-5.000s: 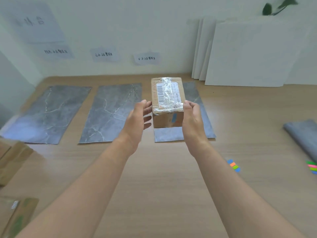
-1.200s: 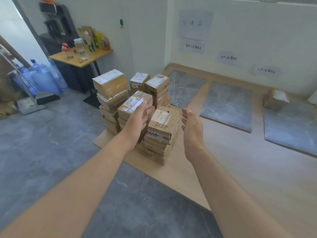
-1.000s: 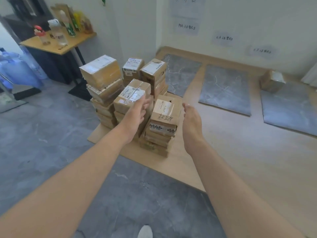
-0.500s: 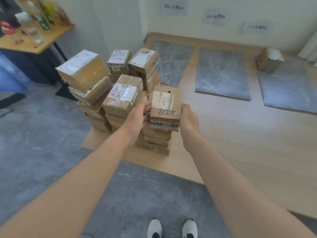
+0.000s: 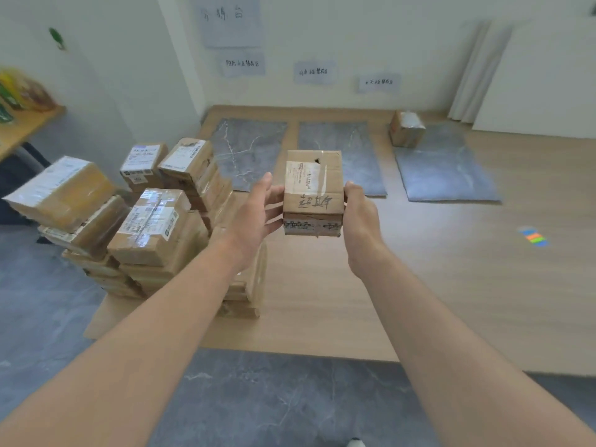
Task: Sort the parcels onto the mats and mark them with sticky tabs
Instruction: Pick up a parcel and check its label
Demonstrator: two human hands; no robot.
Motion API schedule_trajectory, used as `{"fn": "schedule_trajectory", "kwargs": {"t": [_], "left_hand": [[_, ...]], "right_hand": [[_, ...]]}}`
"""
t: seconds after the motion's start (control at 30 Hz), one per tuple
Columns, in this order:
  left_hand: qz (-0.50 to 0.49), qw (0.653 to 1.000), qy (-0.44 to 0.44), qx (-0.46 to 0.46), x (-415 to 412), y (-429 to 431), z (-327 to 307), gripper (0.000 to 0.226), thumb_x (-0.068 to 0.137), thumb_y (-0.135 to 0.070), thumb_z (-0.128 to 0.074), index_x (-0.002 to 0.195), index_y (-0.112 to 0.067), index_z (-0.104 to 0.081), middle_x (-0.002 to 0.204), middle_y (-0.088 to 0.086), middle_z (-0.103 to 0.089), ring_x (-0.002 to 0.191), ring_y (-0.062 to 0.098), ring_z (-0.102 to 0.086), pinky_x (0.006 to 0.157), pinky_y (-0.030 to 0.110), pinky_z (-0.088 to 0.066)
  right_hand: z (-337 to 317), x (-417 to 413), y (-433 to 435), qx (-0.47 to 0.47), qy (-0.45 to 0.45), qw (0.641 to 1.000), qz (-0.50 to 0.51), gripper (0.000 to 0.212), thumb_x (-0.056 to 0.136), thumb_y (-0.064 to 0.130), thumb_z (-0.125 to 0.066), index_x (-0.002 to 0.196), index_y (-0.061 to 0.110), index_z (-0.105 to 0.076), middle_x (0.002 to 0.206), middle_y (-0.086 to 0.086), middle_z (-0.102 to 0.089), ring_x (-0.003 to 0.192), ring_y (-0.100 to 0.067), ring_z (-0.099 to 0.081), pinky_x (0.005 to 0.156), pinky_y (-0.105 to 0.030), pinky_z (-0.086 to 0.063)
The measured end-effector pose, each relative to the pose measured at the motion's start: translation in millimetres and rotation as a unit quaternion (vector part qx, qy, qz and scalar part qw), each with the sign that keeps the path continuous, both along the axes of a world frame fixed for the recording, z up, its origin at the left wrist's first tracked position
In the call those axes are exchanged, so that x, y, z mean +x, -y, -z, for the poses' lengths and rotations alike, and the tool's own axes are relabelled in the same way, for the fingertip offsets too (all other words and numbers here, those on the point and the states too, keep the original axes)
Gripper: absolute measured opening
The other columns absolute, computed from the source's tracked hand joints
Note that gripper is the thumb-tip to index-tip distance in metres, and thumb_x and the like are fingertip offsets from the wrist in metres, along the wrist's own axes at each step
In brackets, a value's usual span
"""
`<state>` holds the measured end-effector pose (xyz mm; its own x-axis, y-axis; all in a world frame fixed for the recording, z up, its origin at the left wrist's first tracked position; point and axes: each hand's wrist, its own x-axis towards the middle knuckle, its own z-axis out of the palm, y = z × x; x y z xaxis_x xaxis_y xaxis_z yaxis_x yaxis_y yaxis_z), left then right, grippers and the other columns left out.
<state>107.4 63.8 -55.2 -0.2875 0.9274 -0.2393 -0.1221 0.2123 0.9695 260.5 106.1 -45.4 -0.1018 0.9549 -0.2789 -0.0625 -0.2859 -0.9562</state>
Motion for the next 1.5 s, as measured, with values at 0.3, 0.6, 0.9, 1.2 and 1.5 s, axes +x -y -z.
{"fn": "schedule_trajectory", "kwargs": {"t": [0.3,0.6,0.9,1.2,1.5], "left_hand": [[0.022,1.000,0.013,-0.013,134.5,-70.3,11.9,0.054,0.104,-0.054,-0.031,0.119,-0.018,-0.069,0.112,-0.004,-0.069,0.114,0.021,-0.065,0.099,0.036,-0.051],[0.017,0.998,0.041,-0.034,214.8,-120.7,48.7,0.053,0.104,-0.052,-0.034,0.117,-0.017,-0.071,0.113,-0.003,-0.071,0.113,0.023,-0.066,0.100,0.040,-0.053],[0.021,0.993,0.071,-0.094,223.3,-145.4,123.9,0.052,0.102,-0.051,-0.038,0.119,-0.012,-0.068,0.116,0.001,-0.070,0.112,0.022,-0.068,0.097,0.040,-0.054],[-0.001,0.985,0.104,-0.136,213.5,-138.3,205.4,0.047,0.104,-0.046,-0.037,0.117,-0.013,-0.068,0.104,-0.006,-0.073,0.109,0.019,-0.068,0.100,0.038,-0.052],[-0.009,0.982,0.111,-0.156,203.0,-134.1,240.8,0.050,0.103,-0.046,-0.039,0.128,-0.008,-0.063,0.115,-0.002,-0.069,0.114,0.020,-0.067,0.102,0.041,-0.052]], "right_hand": [[16.9,139.9,-65.1,0.012,-0.002,1.000,0.026,0.039,0.106,0.032,-0.037,0.083,0.019,-0.066,0.067,0.011,-0.069,0.050,0.003,-0.060,0.044,-0.010,-0.041],[58.4,222.0,-120.0,-0.009,0.032,0.999,0.015,0.039,0.104,0.037,-0.036,0.100,0.017,-0.069,0.089,0.003,-0.072,0.065,-0.003,-0.064,0.051,-0.014,-0.047],[141.5,236.2,-139.8,-0.058,0.052,0.996,0.041,0.035,0.103,0.037,-0.040,0.115,0.013,-0.063,0.099,0.000,-0.070,0.082,-0.013,-0.064,0.051,-0.017,-0.048],[225.0,221.3,-132.8,-0.094,0.083,0.991,0.046,0.037,0.104,0.036,-0.042,0.123,0.016,-0.066,0.111,0.006,-0.071,0.086,0.000,-0.062,0.072,-0.018,-0.045],[259.1,209.3,-129.5,-0.069,0.083,0.993,0.036,0.042,0.103,0.033,-0.036,0.125,0.021,-0.070,0.119,0.006,-0.074,0.110,-0.007,-0.067,0.081,-0.012,-0.052]]}}
